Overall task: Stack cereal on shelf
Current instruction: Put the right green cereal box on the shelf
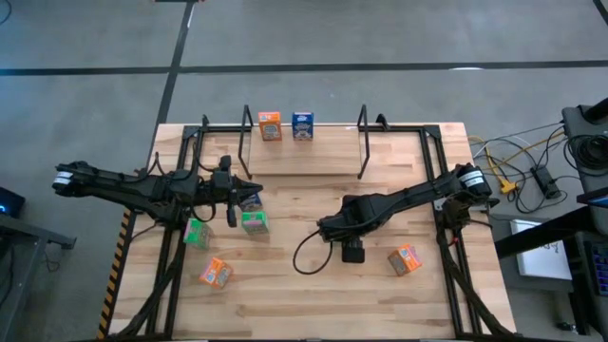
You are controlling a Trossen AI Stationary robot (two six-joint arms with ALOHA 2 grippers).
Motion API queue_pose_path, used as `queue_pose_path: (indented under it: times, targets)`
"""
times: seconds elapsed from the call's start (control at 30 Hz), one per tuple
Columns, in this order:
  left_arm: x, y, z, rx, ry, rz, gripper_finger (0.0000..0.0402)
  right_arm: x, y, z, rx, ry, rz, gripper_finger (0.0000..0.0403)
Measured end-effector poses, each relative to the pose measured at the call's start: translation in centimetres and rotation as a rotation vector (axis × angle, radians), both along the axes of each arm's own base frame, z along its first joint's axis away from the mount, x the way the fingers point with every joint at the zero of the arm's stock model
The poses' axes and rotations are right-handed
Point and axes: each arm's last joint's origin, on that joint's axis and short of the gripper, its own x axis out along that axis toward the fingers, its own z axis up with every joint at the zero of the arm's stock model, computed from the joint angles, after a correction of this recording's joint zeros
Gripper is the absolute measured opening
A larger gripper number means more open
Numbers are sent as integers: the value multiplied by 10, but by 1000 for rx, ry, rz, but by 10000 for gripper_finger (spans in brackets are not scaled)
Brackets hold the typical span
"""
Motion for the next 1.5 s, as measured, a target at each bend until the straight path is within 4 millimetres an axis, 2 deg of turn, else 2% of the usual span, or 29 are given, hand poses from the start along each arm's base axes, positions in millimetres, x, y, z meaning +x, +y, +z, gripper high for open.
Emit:
queue_pose_path:
  times: [0.2,0.43,0.77,1.2,1.5]
  targets:
    - [0,0,0,0,1,0,0,0,0,1,-1,-1,7,219]
    - [0,0,0,0,0,0,0,4,1,13,9,-46,16,219]
    - [0,0,0,0,0,0,0,5,1,12,9,-46,15,218]
    - [0,0,0,0,0,0,0,5,1,11,8,-45,20,161]
    - [0,0,0,0,0,0,0,3,-1,14,7,-48,38,159]
